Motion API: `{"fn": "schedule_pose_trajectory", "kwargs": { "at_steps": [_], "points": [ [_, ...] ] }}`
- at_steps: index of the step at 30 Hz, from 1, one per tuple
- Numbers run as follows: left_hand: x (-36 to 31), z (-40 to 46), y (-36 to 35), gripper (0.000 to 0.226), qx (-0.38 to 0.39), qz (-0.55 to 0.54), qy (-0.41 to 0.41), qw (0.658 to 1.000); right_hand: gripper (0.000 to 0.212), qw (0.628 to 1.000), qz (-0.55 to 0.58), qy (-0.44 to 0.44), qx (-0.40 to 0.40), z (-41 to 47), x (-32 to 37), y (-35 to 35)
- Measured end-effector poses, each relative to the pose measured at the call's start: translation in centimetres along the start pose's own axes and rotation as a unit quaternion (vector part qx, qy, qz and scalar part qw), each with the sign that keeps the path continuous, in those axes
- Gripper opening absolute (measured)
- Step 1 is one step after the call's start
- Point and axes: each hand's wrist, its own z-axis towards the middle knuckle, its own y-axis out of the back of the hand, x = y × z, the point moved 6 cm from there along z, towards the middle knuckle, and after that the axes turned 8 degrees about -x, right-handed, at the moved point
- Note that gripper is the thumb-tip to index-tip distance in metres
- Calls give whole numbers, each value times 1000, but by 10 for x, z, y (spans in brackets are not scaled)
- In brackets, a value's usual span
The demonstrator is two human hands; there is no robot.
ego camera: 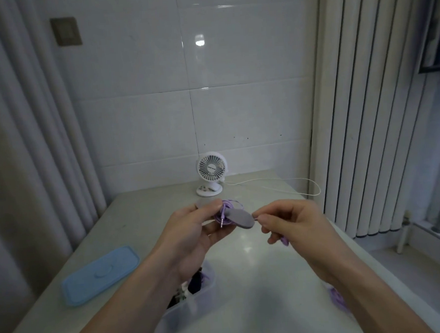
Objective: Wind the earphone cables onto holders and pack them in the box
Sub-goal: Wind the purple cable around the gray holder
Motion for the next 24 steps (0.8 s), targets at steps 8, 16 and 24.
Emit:
{"fn": "schedule_pose_trajectory", "kwargs": {
  "at_steps": [8,16,24],
  "points": [
    [8,-9,-4,9,58,109,8,992,18,995,-78,62,22,6,17,0],
    [5,-19,-8,25,117,155,-5,981,20,987,-112,103,43,-2,28,-6],
    [6,-25,-10,32,136,108,27,984,18,979,-127,147,53,-5,40,-10]
  ]
}}
